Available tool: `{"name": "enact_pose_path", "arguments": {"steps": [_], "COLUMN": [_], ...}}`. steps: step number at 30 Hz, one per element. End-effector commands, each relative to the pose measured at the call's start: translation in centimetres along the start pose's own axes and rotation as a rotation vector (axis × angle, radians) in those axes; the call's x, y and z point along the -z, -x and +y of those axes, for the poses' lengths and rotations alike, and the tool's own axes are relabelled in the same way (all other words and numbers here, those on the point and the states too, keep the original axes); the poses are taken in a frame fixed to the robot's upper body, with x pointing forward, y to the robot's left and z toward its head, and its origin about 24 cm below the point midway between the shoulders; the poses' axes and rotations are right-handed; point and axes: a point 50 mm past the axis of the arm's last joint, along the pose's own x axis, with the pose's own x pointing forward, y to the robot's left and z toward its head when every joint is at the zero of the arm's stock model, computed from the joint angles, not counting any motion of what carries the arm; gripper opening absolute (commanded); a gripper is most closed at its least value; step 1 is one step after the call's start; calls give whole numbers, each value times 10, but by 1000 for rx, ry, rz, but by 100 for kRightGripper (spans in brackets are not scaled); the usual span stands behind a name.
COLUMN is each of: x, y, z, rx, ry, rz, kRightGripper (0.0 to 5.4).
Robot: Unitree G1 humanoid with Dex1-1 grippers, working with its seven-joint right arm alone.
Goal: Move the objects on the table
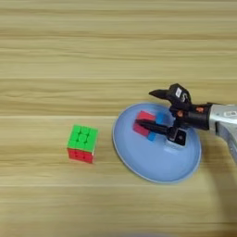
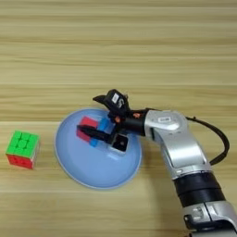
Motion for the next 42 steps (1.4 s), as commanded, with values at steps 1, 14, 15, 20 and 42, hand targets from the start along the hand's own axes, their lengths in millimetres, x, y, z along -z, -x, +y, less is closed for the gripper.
{"name": "enact_pose_path", "arguments": {"steps": [1, 14, 15, 20, 42], "x": [-20, -13, -12, -10, -12], "y": [7, 1, 0, -3, -5], "z": [-9, -9, -8, -3, -2], "rx": [30, 56, 55, 37, 32], "ry": [106, 91, 91, 94, 102], "rz": [-12, 21, 22, 29, 21], "kRightGripper": [537, 497, 491, 423, 237]}}
